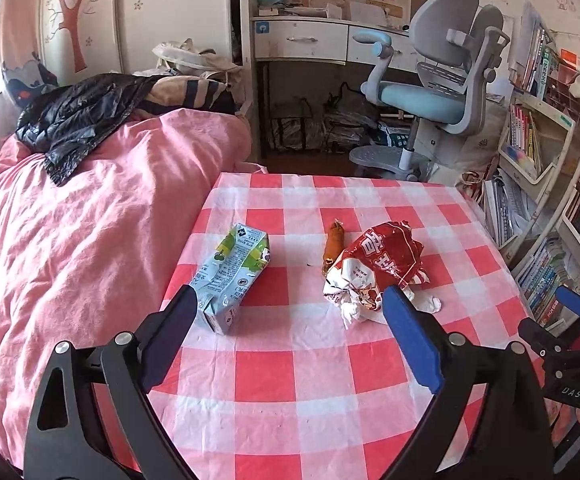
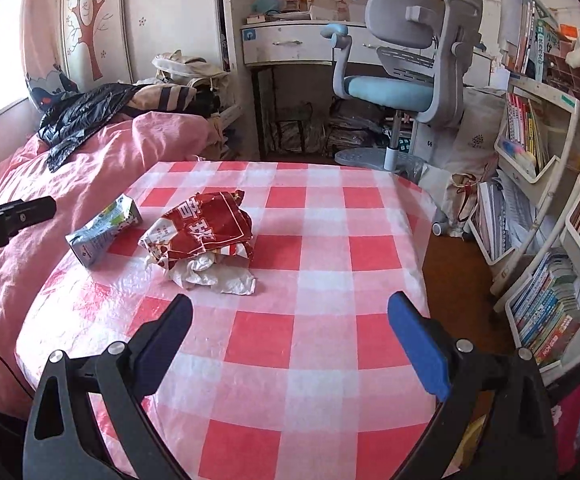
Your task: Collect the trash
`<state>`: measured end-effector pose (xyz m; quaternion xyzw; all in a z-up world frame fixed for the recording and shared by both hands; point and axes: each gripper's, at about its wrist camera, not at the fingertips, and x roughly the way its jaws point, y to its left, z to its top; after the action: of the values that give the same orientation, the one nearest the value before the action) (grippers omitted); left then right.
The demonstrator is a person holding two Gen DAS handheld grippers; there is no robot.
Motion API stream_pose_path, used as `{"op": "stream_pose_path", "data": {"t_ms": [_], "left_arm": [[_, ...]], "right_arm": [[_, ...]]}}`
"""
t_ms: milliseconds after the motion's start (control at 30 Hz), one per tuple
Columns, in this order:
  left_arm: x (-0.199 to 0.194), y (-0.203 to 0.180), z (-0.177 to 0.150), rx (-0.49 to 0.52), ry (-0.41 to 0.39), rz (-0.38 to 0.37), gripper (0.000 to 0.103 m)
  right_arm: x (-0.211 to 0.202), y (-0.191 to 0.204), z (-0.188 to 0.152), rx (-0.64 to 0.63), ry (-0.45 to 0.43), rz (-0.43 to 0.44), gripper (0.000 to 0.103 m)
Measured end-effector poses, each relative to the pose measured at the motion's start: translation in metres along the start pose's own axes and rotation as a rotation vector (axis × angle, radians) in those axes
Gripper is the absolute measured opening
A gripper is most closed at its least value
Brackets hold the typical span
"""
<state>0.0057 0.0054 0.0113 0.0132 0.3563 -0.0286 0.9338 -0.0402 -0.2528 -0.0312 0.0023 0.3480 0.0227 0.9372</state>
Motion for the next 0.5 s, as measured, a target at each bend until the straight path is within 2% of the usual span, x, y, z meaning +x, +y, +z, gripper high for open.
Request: {"op": "stream_pose_path", "data": {"t_ms": [367, 500], "left_arm": [[0.004, 0.000, -0.003, 0.015, 0.016, 0.002, 0.090], [0.005, 0.001, -0.003, 0.017, 0.022, 0.002, 0.090]], "right_arm": [[0.000, 0.032, -0.005, -0.204, -0.021, -0.021, 0.094], [0.000, 0.038, -0.005, -0.231, -0.022, -0.019, 0.094]]}}
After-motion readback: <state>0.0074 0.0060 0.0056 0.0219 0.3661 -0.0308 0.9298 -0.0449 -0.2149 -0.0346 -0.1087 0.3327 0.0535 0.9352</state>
